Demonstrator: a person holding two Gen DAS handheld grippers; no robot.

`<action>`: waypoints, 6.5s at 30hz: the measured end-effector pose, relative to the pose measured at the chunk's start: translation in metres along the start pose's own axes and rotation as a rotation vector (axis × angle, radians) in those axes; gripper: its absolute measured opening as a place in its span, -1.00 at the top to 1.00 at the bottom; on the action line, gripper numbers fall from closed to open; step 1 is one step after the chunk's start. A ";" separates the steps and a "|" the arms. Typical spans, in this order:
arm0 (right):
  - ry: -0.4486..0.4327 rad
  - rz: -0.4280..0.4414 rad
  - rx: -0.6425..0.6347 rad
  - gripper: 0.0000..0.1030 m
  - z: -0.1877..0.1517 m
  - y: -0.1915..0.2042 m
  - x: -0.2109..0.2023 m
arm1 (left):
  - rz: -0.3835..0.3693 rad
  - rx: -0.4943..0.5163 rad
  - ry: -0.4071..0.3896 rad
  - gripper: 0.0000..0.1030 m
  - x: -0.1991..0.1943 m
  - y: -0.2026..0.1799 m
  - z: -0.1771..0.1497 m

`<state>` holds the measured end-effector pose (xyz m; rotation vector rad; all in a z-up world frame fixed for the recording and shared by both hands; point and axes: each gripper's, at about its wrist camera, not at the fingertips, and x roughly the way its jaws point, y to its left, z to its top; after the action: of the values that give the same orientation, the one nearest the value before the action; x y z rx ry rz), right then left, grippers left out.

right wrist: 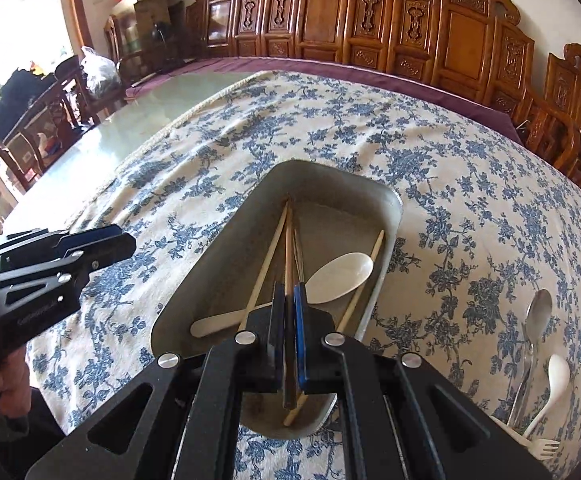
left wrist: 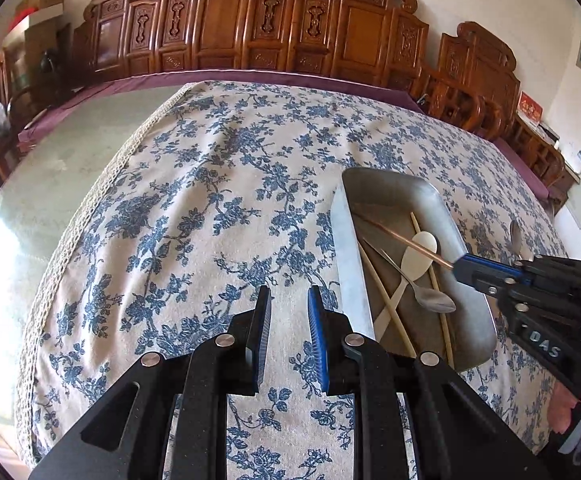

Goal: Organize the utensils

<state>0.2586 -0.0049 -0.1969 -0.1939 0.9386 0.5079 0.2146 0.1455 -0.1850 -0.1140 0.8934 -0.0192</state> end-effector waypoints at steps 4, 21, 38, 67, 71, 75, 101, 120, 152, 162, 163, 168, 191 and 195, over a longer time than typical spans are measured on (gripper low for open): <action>0.024 0.054 0.052 0.87 -0.004 -0.004 0.009 | 0.003 0.024 -0.003 0.66 0.000 -0.008 -0.003; -0.030 0.103 0.061 0.86 -0.038 -0.054 -0.056 | -0.034 0.081 -0.041 0.66 -0.031 -0.051 -0.004; 0.003 -0.133 0.226 0.66 -0.155 -0.190 -0.118 | -0.125 0.188 0.001 0.61 -0.044 -0.139 -0.035; 0.141 -0.148 0.137 0.22 -0.169 -0.240 -0.067 | -0.174 0.278 0.095 0.61 -0.022 -0.194 -0.072; 0.131 -0.141 0.136 0.22 -0.172 -0.243 -0.068 | -0.173 0.287 0.098 0.61 -0.022 -0.196 -0.072; 0.124 -0.144 0.142 0.22 -0.171 -0.250 -0.067 | -0.170 0.296 0.103 0.61 -0.021 -0.200 -0.074; 0.118 -0.026 0.192 0.90 -0.158 -0.279 -0.108 | -0.179 0.376 0.128 0.61 -0.006 -0.247 -0.078; 0.141 0.035 0.301 0.90 -0.159 -0.307 -0.080 | -0.193 0.389 0.137 0.61 0.003 -0.265 -0.073; 0.061 0.006 0.363 0.90 -0.210 -0.344 -0.121 | -0.236 0.494 0.175 0.54 0.106 -0.381 -0.027; 0.055 0.014 0.375 0.90 -0.214 -0.341 -0.122 | -0.242 0.514 0.182 0.80 0.115 -0.388 -0.025; 0.055 0.013 0.376 0.90 -0.214 -0.341 -0.123 | -0.253 0.515 0.185 0.83 0.114 -0.389 -0.025; 0.053 -0.001 0.367 0.90 -0.213 -0.333 -0.131 | -0.269 0.525 0.158 0.84 0.097 -0.387 -0.025; 0.013 0.024 0.234 0.90 -0.153 -0.235 -0.142 | -0.220 0.369 -0.021 0.84 -0.017 -0.259 0.020; 0.022 0.037 0.211 0.90 -0.140 -0.218 -0.130 | -0.192 0.337 -0.028 0.84 -0.018 -0.227 0.025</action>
<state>0.2030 -0.2891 -0.1855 0.0084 1.0112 0.4382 0.2300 -0.0766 -0.1313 0.1147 0.8371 -0.3452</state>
